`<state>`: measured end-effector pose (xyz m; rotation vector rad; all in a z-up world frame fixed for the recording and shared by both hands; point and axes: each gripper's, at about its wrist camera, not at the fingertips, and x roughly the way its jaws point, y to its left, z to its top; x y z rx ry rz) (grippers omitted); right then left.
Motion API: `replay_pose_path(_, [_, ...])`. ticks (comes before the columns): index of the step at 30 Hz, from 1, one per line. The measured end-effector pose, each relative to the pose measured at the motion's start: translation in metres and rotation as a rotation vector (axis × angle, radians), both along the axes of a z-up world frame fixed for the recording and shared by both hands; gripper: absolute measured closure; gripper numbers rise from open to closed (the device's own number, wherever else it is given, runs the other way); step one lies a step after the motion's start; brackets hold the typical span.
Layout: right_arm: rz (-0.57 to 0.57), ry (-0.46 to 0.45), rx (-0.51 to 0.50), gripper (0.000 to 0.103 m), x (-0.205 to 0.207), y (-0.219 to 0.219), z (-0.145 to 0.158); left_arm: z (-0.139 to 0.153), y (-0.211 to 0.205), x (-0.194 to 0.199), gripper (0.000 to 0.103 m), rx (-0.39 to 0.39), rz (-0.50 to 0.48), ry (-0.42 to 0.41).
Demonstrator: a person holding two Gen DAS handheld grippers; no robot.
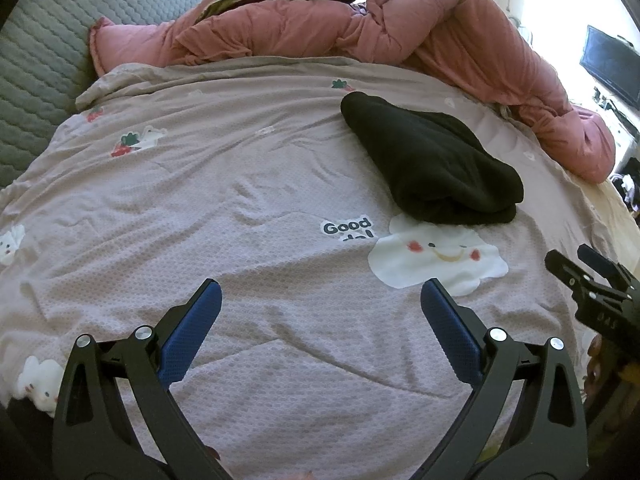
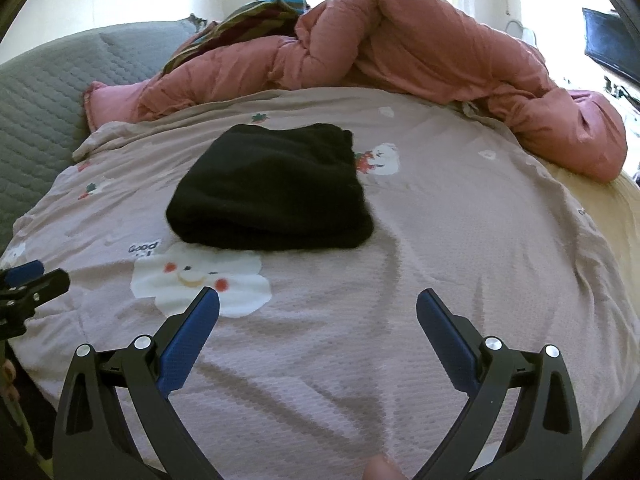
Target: Fold small clothes
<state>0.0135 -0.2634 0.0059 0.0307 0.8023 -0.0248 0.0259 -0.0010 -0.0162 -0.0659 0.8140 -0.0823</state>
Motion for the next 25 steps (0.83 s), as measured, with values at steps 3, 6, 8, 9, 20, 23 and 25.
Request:
replay_pose_path(3, [-0.044, -0.001, -0.011, 0.005, 0.0, -0.01, 0.001, -0.001, 0.004, 0.002, 0.01, -0.019, -0.003, 0.003])
replay_pose_path(6, [-0.115, -0.003, -0.027, 0.005, -0.002, -0.026, 0.003, -0.002, 0.009, 0.004, 0.01, -0.039, -0.001, 0.008])
replay_pose_path(8, [-0.192, 0.012, -0.036, 0.005, -0.004, -0.045, 0.003, -0.003, 0.014, 0.007, 0.01, -0.035, 0.016, 0.02])
replay_pose_path(9, [-0.227, 0.013, -0.036, 0.005, -0.007, -0.054, 0.004, -0.003, 0.017, 0.009, 0.01, -0.031, 0.028, 0.026])
replay_pose_path(20, [-0.964, 0.046, -0.176, 0.005, -0.131, -0.264, 0.013, 0.008, 0.121, 0.048, 0.01, 0.029, 0.246, 0.079])
replay_pose_path(23, [-1.163, 0.104, -0.181, 0.005, -0.176, -0.33, 0.004, 0.009, 0.194, 0.061, 0.01, 0.042, 0.381, 0.095])
replay_pose_path(25, [-1.307, 0.146, -0.153, 0.005, -0.209, -0.374, -0.006, 0.007, 0.237, 0.066, 0.01, 0.088, 0.482, 0.096])
